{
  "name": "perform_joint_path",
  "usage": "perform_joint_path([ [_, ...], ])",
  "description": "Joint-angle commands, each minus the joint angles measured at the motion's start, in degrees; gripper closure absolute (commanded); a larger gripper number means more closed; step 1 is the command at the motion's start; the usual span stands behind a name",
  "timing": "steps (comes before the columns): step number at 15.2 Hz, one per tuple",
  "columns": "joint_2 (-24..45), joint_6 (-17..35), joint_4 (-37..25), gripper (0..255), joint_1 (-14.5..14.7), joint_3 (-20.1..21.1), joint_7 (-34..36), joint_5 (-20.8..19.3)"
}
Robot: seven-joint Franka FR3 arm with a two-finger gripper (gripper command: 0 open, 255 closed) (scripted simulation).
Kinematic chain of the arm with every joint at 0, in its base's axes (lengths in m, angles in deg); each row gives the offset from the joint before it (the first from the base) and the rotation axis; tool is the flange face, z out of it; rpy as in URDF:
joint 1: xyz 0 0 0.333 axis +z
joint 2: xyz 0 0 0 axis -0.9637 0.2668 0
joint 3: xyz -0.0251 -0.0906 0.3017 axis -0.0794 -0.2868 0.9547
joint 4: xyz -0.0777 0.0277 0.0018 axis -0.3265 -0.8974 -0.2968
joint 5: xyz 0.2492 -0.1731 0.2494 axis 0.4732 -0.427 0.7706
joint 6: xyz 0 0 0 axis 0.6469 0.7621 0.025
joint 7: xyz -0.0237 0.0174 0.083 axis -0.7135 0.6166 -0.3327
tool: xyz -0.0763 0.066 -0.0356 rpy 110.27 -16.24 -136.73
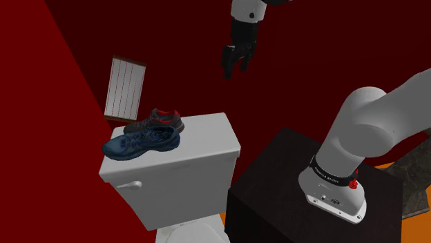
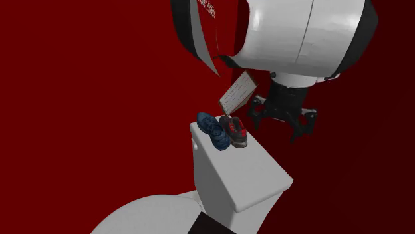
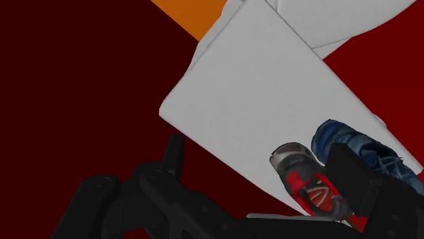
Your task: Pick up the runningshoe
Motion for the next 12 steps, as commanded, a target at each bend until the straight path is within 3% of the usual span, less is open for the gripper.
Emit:
perform_joint_path([
  [1, 2.03, 3.35, 0.45, 0, 0.81, 1.16, 1.04, 1.26],
  [12, 18.77, 22.58, -1.81, 0, 4.64, 8.74, 7.21, 5.74],
])
